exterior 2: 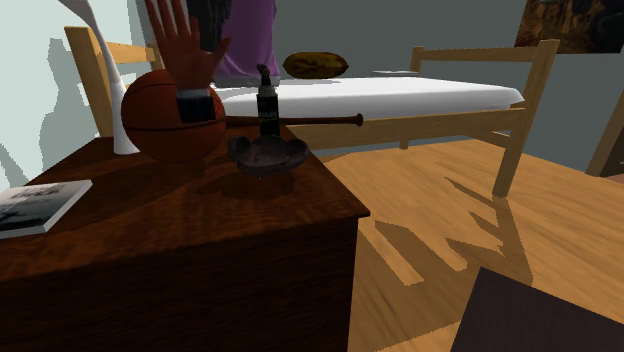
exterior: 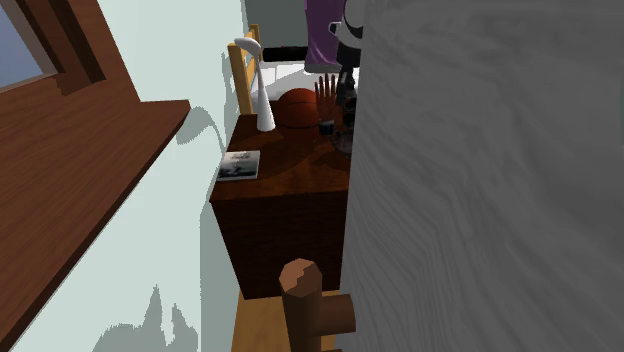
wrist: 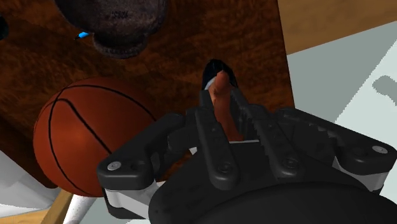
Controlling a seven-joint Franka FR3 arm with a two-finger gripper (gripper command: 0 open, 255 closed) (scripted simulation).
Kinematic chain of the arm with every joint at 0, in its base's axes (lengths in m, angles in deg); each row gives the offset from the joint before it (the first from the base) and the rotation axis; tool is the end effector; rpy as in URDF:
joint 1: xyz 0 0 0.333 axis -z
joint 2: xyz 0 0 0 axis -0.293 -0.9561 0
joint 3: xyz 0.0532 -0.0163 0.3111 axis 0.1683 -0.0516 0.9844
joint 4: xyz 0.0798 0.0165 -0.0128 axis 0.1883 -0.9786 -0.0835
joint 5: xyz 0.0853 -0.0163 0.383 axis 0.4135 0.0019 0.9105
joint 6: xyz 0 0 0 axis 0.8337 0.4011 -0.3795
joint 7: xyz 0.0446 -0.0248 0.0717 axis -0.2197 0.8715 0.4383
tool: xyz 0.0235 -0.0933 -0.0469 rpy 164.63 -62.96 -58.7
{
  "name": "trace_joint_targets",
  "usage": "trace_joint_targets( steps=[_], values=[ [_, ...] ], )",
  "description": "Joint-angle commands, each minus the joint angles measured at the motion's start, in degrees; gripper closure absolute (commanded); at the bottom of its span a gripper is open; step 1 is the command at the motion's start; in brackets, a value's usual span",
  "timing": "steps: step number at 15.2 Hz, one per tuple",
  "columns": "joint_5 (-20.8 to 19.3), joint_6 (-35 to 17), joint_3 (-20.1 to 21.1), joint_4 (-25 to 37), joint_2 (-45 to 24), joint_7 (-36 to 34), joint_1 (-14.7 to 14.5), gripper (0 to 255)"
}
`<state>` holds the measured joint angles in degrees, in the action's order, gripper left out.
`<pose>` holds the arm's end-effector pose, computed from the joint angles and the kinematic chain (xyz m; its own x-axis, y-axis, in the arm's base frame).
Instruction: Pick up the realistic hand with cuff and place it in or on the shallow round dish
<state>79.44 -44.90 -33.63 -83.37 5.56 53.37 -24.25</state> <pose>0.6107 0.0231 0.5529 0.7673 0.6087 0.2015 0.5948 -0.7931 0.1308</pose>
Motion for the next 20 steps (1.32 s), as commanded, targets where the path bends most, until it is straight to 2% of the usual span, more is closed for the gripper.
trace_joint_targets(
  steps=[1, 9, 15, 20],
  values=[
    [0.45, 1.25, -0.56, 1.88, -0.66, 1.40, 0.73, 255],
    [4.52, 6.01, -4.45, 13.09, -7.67, 12.10, 7.04, 255],
    [8.15, 11.78, -6.39, 26.54, -16.11, 19.19, 12.93, 255],
    [8.09, 7.51, -6.30, 21.42, -15.27, 19.55, 12.62, 255]
  ],
)
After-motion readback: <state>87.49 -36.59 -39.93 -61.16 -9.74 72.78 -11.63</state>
